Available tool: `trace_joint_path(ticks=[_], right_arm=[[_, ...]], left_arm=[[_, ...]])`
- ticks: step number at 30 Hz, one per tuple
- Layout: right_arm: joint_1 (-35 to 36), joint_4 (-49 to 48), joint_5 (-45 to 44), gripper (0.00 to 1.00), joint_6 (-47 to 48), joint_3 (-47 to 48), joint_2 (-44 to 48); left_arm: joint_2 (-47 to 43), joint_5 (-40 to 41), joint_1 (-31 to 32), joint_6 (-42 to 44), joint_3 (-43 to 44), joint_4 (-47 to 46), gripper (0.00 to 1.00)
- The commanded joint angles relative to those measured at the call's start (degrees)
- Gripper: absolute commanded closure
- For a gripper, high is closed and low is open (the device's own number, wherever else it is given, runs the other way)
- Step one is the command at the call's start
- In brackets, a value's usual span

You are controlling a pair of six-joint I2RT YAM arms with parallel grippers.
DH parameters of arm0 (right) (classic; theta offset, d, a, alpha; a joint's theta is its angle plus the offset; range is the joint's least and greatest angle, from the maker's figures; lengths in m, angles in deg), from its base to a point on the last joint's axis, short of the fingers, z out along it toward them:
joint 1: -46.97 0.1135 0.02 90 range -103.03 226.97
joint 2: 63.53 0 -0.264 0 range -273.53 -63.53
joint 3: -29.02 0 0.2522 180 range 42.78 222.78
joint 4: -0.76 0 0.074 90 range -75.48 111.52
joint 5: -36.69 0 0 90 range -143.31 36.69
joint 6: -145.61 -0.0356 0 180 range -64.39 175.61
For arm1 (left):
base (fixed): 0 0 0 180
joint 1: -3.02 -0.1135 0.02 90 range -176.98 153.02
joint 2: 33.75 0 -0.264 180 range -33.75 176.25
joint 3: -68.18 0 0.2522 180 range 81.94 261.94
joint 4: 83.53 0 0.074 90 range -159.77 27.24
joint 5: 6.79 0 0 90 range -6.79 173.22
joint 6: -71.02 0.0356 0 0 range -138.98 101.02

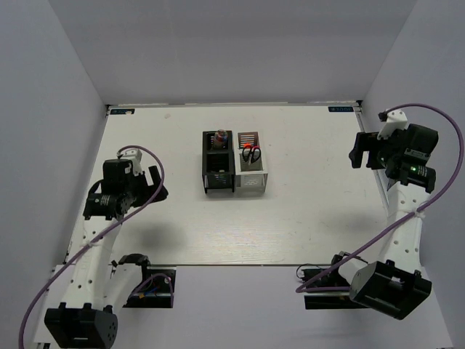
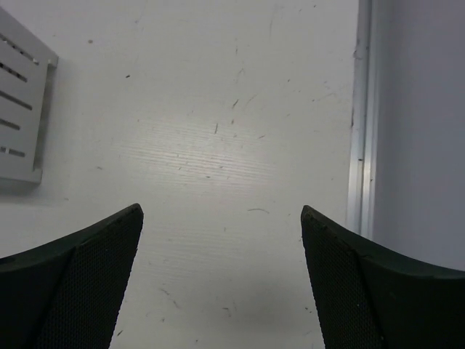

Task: Sort the stationery into containers
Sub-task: Place the stationery into the container

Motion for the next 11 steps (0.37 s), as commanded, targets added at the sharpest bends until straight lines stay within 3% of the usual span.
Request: trace_joint_path(ticks=[1,5,11], right_arm=[[2.6,-0.6,-7.6,0.10,-1.1,5.5,-1.0],[3.3,-3.4,-1.3,0.10,-7.9,4.2,2.9],[5.1,-2.3,0.3,0.10,-10.4,2.1,5.1]], left_arm=[[2.4,-9.4,-4.0,-3.1,1.3,-0.7,0.00],[4.5,-17.1,-9.2,-5.2,0.7,-3.6,0.00],[3.3,-15.5,-9.7,-4.0,-0.9,-6.1,0.00]])
